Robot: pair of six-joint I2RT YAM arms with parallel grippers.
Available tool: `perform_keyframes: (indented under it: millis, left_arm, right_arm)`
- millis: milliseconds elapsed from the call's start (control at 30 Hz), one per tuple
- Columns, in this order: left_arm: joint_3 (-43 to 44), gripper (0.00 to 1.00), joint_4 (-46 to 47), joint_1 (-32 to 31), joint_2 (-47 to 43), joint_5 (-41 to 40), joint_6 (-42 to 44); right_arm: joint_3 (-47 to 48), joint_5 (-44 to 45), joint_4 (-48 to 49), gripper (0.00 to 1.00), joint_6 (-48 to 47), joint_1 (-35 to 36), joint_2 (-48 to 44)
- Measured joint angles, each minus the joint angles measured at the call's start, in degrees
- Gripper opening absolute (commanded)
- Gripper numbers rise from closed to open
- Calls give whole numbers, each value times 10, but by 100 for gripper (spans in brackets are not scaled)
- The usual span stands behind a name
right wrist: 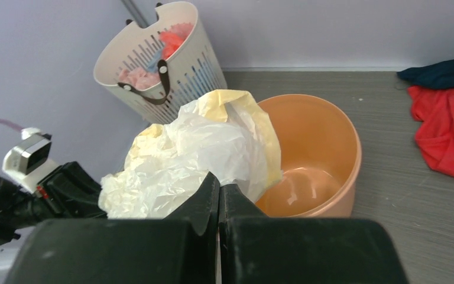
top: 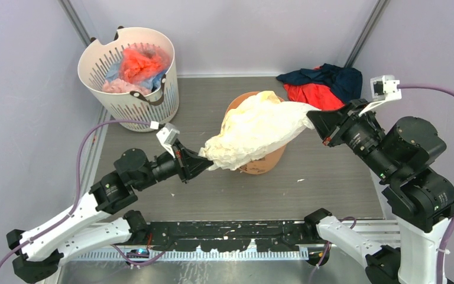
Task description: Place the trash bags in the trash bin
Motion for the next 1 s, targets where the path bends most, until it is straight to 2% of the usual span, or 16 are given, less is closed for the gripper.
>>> perform_keyframes:
  millis: [367, 733, 800, 933, 1000]
  left_arm:
    - [3, 10, -87, 0, -79, -58, 19]
    - [84, 10, -168, 0, -132, -113, 51]
    - [112, 7, -177, 0, -122, -111, 57]
    - [210, 5, -184, 0, -61, -77, 61]
    - [254, 5, -177, 1, -27, -57, 63]
  right_arm:
    - [1, 87, -8, 1, -8, 0, -12]
    - [11, 107, -7, 3, -8, 0, -16]
    - [12, 92, -8, 15, -7, 0, -13]
    - [33, 23, -7, 54, -4, 0, 10]
    - [38, -13, -6, 69, -3, 0, 23]
